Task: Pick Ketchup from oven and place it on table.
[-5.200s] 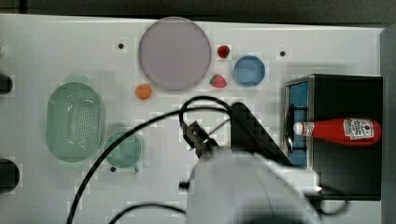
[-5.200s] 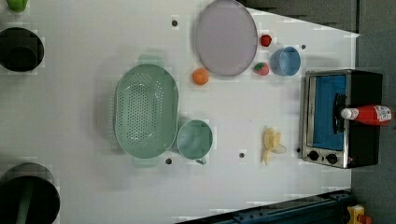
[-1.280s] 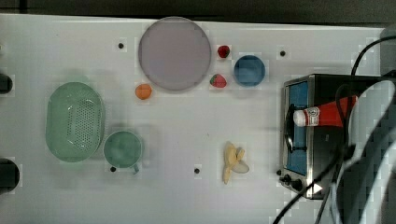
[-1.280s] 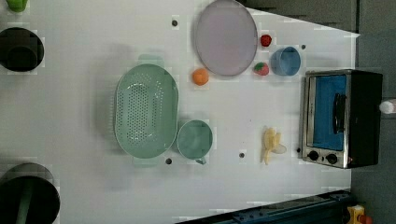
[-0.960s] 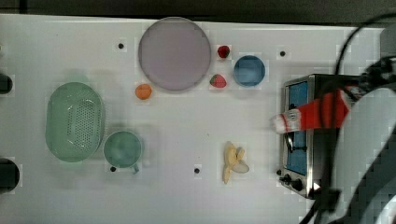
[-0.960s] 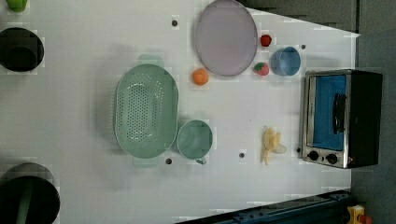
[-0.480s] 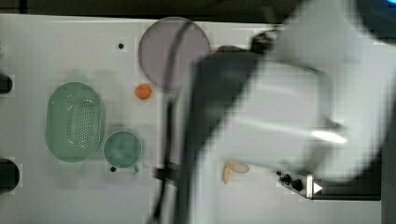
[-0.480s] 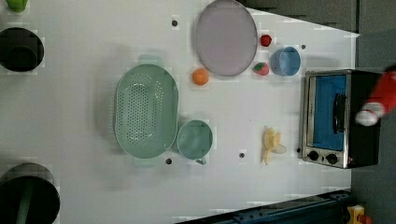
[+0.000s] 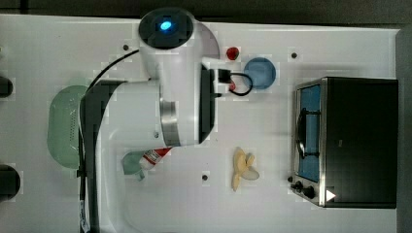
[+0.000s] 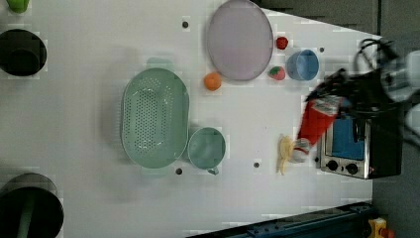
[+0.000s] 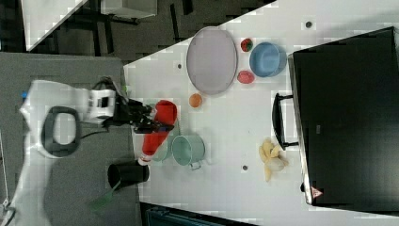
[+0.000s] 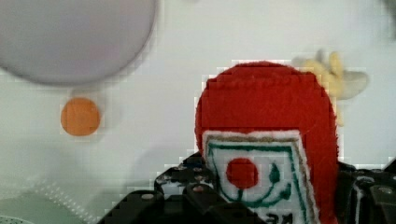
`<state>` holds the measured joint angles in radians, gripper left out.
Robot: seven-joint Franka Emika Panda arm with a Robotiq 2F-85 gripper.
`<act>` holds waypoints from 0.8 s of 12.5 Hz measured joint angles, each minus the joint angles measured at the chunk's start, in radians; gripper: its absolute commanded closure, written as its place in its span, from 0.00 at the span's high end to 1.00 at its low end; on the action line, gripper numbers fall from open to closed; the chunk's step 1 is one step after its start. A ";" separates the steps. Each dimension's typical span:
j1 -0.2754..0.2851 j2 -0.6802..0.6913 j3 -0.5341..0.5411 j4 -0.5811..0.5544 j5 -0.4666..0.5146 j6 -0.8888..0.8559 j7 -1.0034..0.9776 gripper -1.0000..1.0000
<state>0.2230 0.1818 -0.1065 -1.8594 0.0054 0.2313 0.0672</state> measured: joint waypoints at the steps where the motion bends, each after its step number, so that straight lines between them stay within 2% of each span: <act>1: 0.004 -0.003 0.002 -0.068 -0.003 0.079 0.000 0.64; 4: -0.015 -0.017 -0.013 -0.285 0.011 0.249 -0.001 0.64; 7: -0.029 0.042 -0.059 -0.373 -0.015 0.456 0.001 0.67; 10: -0.049 0.124 -0.074 -0.393 -0.005 0.598 0.000 0.98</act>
<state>0.1741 0.3054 -0.1801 -2.2520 0.0006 0.8296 0.0671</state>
